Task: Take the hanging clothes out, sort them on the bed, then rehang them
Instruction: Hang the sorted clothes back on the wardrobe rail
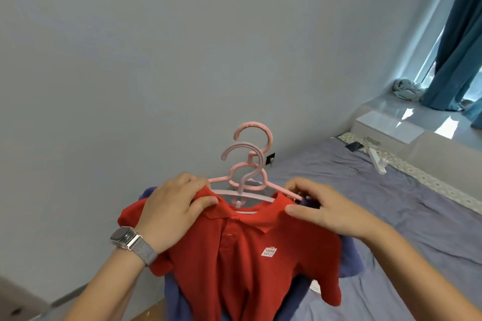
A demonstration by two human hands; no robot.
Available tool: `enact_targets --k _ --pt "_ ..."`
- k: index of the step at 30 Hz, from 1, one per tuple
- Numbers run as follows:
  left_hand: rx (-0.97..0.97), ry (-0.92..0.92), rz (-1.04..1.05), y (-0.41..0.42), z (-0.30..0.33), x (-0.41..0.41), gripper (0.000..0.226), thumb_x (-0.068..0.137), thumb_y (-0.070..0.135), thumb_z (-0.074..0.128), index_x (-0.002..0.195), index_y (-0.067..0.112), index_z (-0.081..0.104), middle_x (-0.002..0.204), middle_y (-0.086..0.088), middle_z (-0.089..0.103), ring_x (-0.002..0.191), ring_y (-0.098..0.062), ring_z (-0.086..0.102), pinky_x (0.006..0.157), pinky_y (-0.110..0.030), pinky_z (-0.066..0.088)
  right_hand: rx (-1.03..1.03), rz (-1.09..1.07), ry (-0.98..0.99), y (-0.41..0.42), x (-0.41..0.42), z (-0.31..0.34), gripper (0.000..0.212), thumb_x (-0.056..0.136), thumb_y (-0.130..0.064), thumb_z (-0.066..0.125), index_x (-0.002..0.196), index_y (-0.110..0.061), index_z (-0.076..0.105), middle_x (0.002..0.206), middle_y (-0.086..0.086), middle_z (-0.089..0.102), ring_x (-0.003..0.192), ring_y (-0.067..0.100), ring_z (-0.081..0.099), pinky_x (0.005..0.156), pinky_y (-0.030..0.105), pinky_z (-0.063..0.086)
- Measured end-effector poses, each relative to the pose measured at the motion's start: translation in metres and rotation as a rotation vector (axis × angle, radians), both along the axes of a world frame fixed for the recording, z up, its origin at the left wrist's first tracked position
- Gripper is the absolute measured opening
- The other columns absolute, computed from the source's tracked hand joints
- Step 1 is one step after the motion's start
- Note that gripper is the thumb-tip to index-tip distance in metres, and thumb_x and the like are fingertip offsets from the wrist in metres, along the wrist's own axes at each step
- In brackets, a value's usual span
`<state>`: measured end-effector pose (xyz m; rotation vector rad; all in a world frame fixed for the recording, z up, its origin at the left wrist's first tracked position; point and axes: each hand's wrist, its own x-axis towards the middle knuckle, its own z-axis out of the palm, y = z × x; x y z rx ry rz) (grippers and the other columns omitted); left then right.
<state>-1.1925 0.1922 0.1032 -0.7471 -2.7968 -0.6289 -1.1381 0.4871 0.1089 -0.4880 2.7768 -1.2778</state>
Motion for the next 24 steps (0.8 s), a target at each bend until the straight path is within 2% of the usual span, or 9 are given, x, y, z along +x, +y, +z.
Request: enact_targets --k 5,6,8,10,12,15,18,22,24 --pt "-0.024 -0.025 0.063 -0.006 0.001 0.075 0.056 0.073 0.069 0.022 0.096 0.032 0.058 0.094 0.013 0.053 0.091 -0.011 0.054 0.081 -0.031 0.043 0.117 0.028 0.146 -0.017 0.052 -0.010 0.025 0.087 -0.059 0.049 0.084 -0.035 0.051 0.072 -0.010 0.053 0.069 0.004 0.050 0.069 0.033 0.045" --pt "-0.021 -0.036 0.078 -0.010 -0.001 0.090 0.055 0.073 0.069 0.023 0.095 0.032 0.058 0.094 0.014 0.053 0.091 -0.010 0.053 0.081 -0.031 0.043 0.122 0.049 0.138 -0.022 0.064 -0.013 0.022 0.086 -0.061 0.049 0.090 -0.039 0.052 0.076 -0.013 0.057 0.073 0.004 0.054 0.071 0.033 0.047" --pt "-0.008 -0.035 0.122 -0.020 -0.002 0.122 0.053 0.074 0.069 0.024 0.092 0.033 0.057 0.093 0.015 0.052 0.091 -0.010 0.053 0.080 -0.030 0.043 0.191 0.096 0.137 -0.039 0.088 -0.013 0.040 0.079 -0.070 0.053 0.111 -0.046 0.050 0.092 -0.017 0.064 0.087 0.001 0.060 0.080 0.031 0.049" --pt "0.004 -0.020 0.177 -0.036 0.001 0.154 0.052 0.074 0.069 0.026 0.090 0.031 0.057 0.093 0.013 0.053 0.091 -0.012 0.054 0.082 -0.032 0.043 0.245 0.145 0.212 -0.061 0.104 -0.009 0.048 0.076 -0.071 0.056 0.113 -0.042 0.051 0.092 -0.016 0.065 0.086 0.001 0.061 0.080 0.030 0.050" --pt "0.031 -0.012 0.247 -0.059 0.008 0.188 0.053 0.073 0.068 0.027 0.090 0.029 0.058 0.094 0.012 0.054 0.092 -0.013 0.054 0.084 -0.035 0.044 0.187 0.225 0.209 -0.086 0.117 0.003 0.036 0.079 -0.060 0.064 0.100 -0.031 0.058 0.084 -0.012 0.064 0.079 0.004 0.059 0.076 0.030 0.049" --pt "0.043 0.042 0.358 -0.101 0.025 0.243 0.053 0.074 0.067 0.029 0.092 0.027 0.060 0.096 0.010 0.054 0.094 -0.015 0.053 0.085 -0.038 0.044 0.014 0.434 -0.063 -0.132 0.135 0.028 0.020 0.083 -0.039 0.071 0.092 -0.023 0.065 0.083 -0.015 0.063 0.076 -0.001 0.057 0.072 0.021 0.046" --pt "0.036 0.103 0.482 -0.148 0.040 0.307 0.051 0.075 0.065 0.031 0.095 0.028 0.060 0.098 0.010 0.053 0.095 -0.014 0.051 0.085 -0.037 0.043 -0.192 0.604 -0.403 -0.192 0.166 0.041 0.031 0.080 -0.033 0.073 0.096 -0.007 0.069 0.090 0.001 0.067 0.082 0.008 0.060 0.077 0.022 0.049" --pt "0.052 0.147 0.667 -0.218 0.047 0.404 0.046 0.076 0.062 0.037 0.094 0.027 0.061 0.104 0.008 0.052 0.098 -0.016 0.050 0.087 -0.040 0.044 -0.345 0.763 -0.608 -0.287 0.230 0.043 0.008 0.082 -0.022 0.071 0.082 -0.014 0.074 0.081 0.002 0.070 0.071 0.009 0.063 0.069 0.021 0.050" --pt "0.089 0.232 0.807 -0.249 0.042 0.462 0.035 0.077 0.056 0.047 0.094 0.029 0.062 0.112 0.008 0.049 0.102 -0.016 0.046 0.092 -0.037 0.043 -0.374 0.814 -0.698 -0.333 0.271 0.039 0.006 0.082 -0.017 0.072 0.082 -0.012 0.075 0.079 0.004 0.069 0.069 0.011 0.064 0.068 0.022 0.051"
